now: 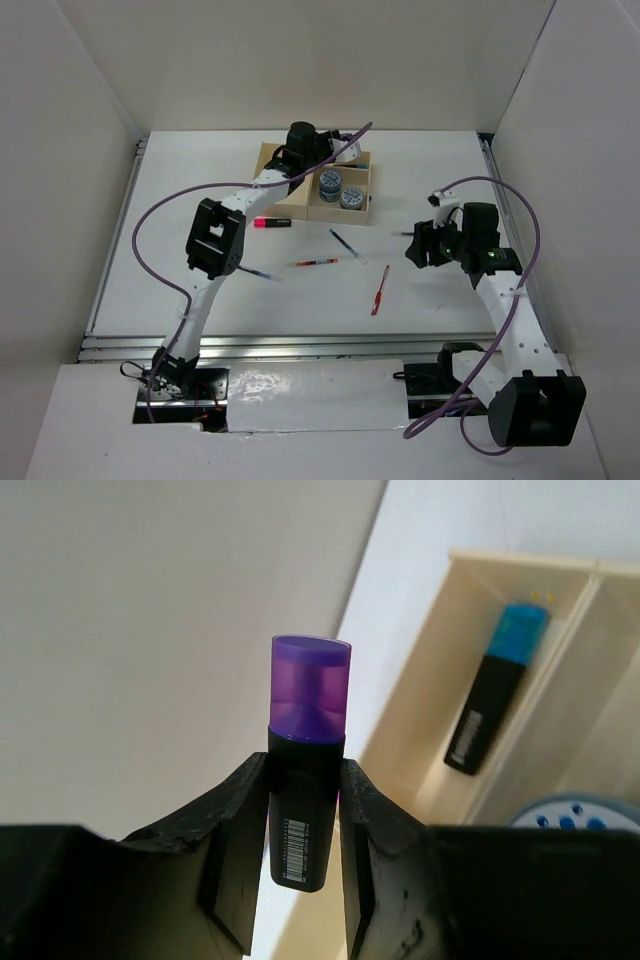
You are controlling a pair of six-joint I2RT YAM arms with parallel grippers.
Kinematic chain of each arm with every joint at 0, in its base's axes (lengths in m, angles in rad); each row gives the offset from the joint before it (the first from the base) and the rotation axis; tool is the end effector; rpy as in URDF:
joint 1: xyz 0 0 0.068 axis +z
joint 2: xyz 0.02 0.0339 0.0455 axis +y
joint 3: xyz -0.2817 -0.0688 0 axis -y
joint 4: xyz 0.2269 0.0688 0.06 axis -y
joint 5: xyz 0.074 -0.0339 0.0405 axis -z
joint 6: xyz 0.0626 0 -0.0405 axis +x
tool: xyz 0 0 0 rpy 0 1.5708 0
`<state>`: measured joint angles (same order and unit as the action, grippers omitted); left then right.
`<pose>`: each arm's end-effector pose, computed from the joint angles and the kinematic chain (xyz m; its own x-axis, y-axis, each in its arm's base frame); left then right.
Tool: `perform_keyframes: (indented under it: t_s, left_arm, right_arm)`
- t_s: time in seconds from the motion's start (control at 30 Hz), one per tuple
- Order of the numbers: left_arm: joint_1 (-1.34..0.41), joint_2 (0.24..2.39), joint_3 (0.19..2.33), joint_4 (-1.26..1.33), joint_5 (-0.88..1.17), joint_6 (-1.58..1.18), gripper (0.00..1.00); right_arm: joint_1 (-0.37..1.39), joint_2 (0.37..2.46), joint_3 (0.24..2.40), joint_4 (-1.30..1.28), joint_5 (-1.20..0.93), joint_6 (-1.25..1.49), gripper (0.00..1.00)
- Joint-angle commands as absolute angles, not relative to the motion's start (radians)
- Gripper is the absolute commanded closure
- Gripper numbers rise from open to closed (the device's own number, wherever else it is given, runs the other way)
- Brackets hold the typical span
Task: Sort the stationery into containers
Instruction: Place the pen in the storage box.
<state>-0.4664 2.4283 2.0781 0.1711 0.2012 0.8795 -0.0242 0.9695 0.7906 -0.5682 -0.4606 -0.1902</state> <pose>0.5302 -0.2809 0.2522 0.3733 0.6572 -0.6548 0.5155 0.4399 0.7354 0.1906 0.0232 0.2761 -0.6095 -0.1547 -0.7775 -0.4273 0.8902 0.1579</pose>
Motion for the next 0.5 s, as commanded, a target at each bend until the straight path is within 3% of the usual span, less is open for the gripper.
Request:
perform_keyframes:
  t_s: [0.0,0.47]
  left_arm:
    - [-0.472,2.442,2.115,0.295,0.29,0.864,1.0]
    - [-0.474,2.436,2.023,0.296,0.356,0.876,0.93]
  right_arm:
    - [-0.034,0.973,0.782,-0.52,-0.476,-0.179,0.38]
    - [-0.038,1.025,0.799,-0.517,-0.506,-0.17,0.38]
